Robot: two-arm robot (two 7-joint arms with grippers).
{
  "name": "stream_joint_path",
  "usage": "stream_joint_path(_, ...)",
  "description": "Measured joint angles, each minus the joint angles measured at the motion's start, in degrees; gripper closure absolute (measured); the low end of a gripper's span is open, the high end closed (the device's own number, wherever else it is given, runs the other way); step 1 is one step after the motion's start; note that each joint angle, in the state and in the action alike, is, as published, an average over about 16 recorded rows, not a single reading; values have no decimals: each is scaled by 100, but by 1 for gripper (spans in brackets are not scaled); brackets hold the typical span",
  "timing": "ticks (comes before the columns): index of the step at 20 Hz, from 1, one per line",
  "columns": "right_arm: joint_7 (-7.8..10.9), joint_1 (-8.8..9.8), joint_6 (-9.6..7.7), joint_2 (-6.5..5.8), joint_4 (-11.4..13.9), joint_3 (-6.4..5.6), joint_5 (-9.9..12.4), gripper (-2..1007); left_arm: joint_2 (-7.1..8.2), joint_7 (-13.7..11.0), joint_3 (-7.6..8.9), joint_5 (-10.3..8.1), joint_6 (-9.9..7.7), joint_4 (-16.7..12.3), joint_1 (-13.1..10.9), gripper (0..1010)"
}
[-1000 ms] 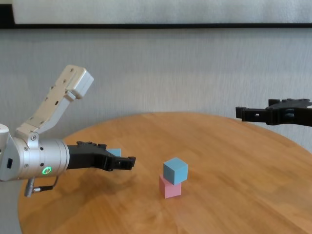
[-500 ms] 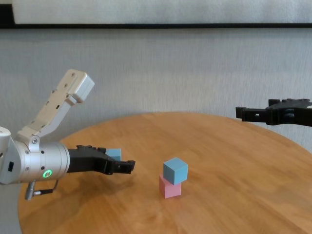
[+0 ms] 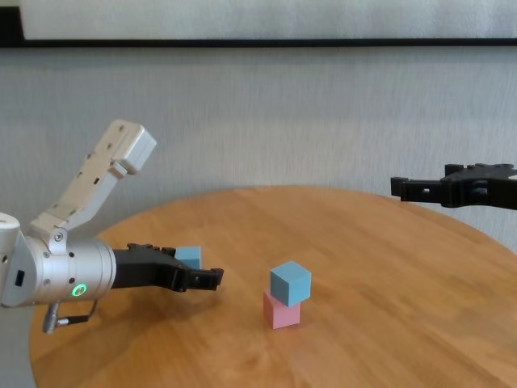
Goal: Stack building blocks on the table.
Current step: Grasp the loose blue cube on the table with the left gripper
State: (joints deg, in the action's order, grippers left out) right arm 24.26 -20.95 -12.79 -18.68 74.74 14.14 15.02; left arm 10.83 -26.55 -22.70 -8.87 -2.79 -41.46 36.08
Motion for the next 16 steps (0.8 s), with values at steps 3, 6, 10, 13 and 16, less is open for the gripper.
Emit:
stream_joint_path(3,0,0,0,0,0,0,0,0,-32,-21,10,14,49,123,56,9)
stream_joint_path(6,0,0,0,0,0,0,0,0,-63,-38,22,28,94,235,106,9)
stream_joint_path(10,0,0,0,0,0,0,0,0,-97,-51,42,44,149,358,161,9)
stream_joint_path(13,0,0,0,0,0,0,0,0,-116,-54,57,54,182,426,190,9)
stream_joint_path(16,0,0,0,0,0,0,0,0,-131,-55,73,64,209,477,212,9)
